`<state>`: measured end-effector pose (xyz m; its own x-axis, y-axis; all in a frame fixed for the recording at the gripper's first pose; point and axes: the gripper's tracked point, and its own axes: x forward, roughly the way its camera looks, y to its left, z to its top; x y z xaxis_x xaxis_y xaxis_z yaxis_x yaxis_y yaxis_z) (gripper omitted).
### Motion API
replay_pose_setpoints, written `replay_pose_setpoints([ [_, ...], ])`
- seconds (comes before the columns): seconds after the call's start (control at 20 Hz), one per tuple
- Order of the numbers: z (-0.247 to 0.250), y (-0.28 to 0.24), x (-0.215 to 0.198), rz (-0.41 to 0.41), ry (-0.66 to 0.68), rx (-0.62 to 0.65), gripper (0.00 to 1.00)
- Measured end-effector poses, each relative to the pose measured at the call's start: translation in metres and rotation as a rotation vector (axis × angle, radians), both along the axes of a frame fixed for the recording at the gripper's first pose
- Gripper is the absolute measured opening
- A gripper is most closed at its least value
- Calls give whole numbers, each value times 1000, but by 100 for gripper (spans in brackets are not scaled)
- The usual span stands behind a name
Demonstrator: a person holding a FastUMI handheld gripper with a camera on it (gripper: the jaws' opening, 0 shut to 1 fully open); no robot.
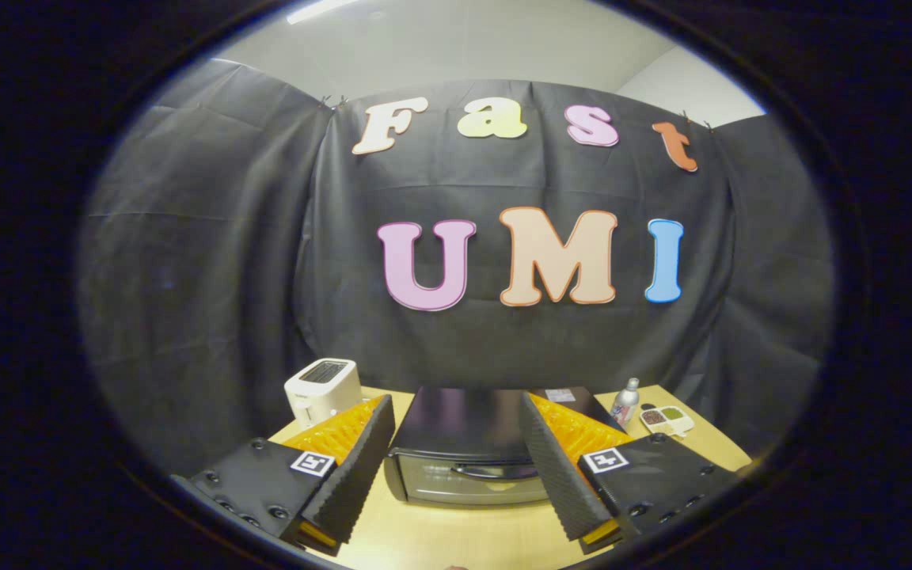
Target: Open the toaster oven, put the food inside, and close the toaster oven door.
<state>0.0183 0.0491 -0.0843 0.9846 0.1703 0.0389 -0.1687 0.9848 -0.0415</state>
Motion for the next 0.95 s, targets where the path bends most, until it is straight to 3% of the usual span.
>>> replay_pose_setpoints([
  [0.4,-4,20,-10,25,11,-19,97],
  [0.95,-2,-11,-16,4,-23,23,97],
])
